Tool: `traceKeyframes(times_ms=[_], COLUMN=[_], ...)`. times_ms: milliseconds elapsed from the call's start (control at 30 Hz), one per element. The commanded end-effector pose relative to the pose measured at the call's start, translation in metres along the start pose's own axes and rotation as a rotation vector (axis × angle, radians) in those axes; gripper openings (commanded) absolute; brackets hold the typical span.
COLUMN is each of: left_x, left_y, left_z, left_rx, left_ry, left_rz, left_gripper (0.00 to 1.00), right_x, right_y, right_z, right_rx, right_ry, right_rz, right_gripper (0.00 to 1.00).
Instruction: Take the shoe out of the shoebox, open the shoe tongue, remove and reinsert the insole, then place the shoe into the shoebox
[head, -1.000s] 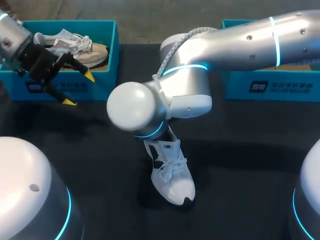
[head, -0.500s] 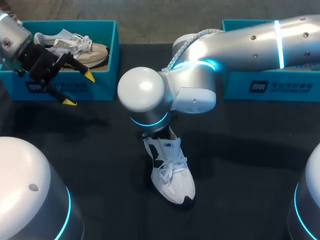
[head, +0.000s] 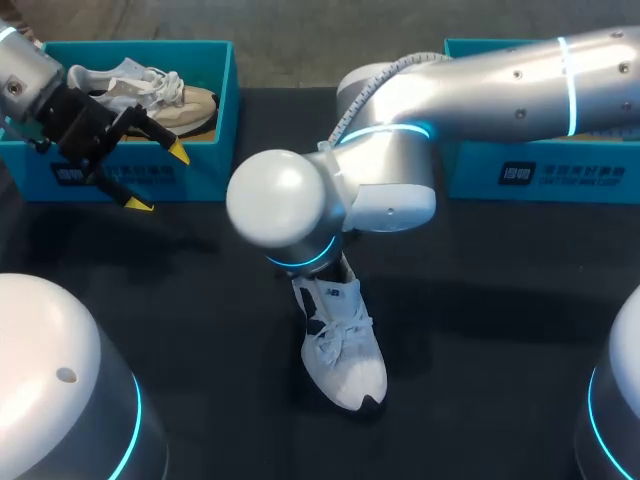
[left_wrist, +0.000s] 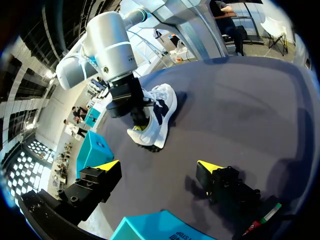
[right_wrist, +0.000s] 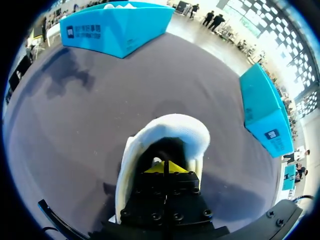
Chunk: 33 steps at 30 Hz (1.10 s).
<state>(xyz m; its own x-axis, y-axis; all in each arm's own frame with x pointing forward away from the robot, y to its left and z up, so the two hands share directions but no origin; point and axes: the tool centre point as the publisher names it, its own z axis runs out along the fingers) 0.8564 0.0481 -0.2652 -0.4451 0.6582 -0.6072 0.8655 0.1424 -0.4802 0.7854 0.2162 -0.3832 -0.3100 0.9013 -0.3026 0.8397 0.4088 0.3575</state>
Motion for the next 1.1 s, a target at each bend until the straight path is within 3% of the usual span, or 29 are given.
traceKeyframes(times_ms=[33,333,667,967,1100], left_x=[0.0,0.0,0.0,0.0,0.0], left_y=[-0.001,-0.001,-0.001,-0.001,-0.001], left_z=[0.0,0.0,0.0,0.0,0.0], left_rx=[-0.004,-0.004,-0.004,-0.004,-0.004], left_ry=[0.003,0.003,0.003,0.003,0.003], left_rz=[0.0,0.0,0.0,0.0,0.0], left_gripper=[1.0,1.0,1.0,1.0,1.0], right_x=[-0.002,-0.006,0.007,-0.007,-0.006], right_y=[0.0,0.0,-0.006,-0.002,0.0], right_z=[0.006,0.03,0.044,0.004,-0.003], right_rx=[0.008,0.034,0.063,0.034,0.033], right_ry=[-0.007,-0.03,0.086,0.023,0.039], right_rz=[0.001,0.0,-0.014,-0.004,-0.022], right_gripper=[0.0,0.0,0.0,0.0,0.0])
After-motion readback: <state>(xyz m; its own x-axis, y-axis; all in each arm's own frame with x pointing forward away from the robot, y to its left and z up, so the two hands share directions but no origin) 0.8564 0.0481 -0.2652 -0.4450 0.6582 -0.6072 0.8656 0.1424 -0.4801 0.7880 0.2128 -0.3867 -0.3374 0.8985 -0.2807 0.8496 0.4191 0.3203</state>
